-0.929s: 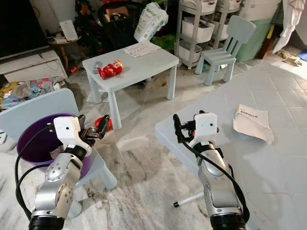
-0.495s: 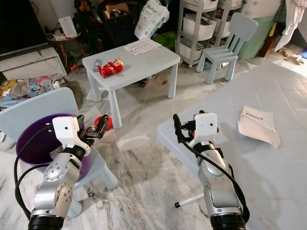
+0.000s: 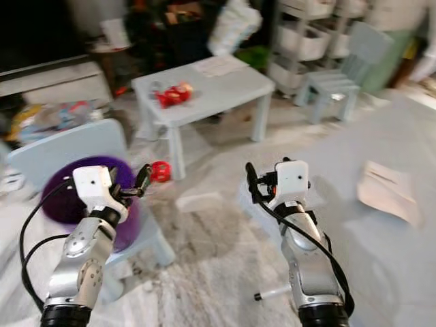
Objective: Picking trash to rubbish bin
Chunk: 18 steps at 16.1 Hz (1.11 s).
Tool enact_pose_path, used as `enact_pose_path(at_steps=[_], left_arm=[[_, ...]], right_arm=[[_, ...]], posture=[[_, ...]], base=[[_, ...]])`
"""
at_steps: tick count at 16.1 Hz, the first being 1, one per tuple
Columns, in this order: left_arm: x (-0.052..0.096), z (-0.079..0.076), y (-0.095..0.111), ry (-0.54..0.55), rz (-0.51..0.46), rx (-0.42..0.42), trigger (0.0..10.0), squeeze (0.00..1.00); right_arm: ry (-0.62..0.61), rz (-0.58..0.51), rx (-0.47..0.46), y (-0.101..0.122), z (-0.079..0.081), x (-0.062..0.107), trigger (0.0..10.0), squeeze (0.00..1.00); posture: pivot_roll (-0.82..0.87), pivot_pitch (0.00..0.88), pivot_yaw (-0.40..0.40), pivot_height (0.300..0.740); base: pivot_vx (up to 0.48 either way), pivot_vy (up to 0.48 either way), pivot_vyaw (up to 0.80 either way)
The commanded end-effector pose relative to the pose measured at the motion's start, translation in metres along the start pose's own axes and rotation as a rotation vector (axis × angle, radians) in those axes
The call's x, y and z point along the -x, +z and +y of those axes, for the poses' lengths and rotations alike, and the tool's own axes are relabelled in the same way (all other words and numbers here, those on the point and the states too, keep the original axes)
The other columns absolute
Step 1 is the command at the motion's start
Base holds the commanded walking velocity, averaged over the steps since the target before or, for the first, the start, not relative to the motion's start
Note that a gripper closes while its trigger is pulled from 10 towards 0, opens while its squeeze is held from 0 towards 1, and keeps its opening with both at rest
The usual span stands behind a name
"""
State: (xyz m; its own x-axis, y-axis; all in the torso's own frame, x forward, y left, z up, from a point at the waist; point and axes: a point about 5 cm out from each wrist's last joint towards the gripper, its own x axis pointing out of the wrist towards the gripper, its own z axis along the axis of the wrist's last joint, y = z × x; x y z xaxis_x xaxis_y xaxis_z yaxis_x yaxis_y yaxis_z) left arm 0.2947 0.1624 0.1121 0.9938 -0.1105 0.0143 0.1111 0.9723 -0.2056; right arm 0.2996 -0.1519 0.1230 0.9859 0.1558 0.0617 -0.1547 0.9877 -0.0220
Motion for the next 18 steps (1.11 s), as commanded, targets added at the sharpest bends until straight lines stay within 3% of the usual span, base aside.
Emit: enact_pose_path(at_steps=[1, 3, 14, 18], left_arm=[[-0.0021, -0.0019, 0.0003, 0.0, 0.006, 0.003, 10.0, 0.0], [-0.0041, -0.0028, 0.0016, 0.003, 0.005, 0.005, 10.0, 0.0], [-0.0042, -0.0027, 0.0005, 0.008, 0.021, 0.029, 10.0, 0.0], [-0.0044, -0.0022, 0.0005, 0.01, 0.019, 0.031, 10.0, 0.0]], right_arm=[[-0.008, -0.018, 0.008, 0.0045, -0.003, -0.0007, 10.0, 0.0], [-0.009, -0.018, 0.01, 0.0046, -0.0033, -0.0008, 10.0, 0.0], [-0.012, -0.018, 0.01, 0.0045, -0.0034, -0.0001, 10.0, 0.0], [-0.013, -0.019, 0.01, 0.0043, -0.0036, -0.0004, 10.0, 0.0]], posture=[[-0.01, 0.0, -0.01, 0.74], [-0.02, 0.0, -0.01, 0.74], [-0.02, 0.0, -0.008, 0.74], [-0.02, 0.0, -0.008, 0.74]], base=[[0.0, 0.0, 0.0], [0.0, 0.0, 0.0], [0.0, -0.313, 0.0], [0.0, 0.0, 0.0]])
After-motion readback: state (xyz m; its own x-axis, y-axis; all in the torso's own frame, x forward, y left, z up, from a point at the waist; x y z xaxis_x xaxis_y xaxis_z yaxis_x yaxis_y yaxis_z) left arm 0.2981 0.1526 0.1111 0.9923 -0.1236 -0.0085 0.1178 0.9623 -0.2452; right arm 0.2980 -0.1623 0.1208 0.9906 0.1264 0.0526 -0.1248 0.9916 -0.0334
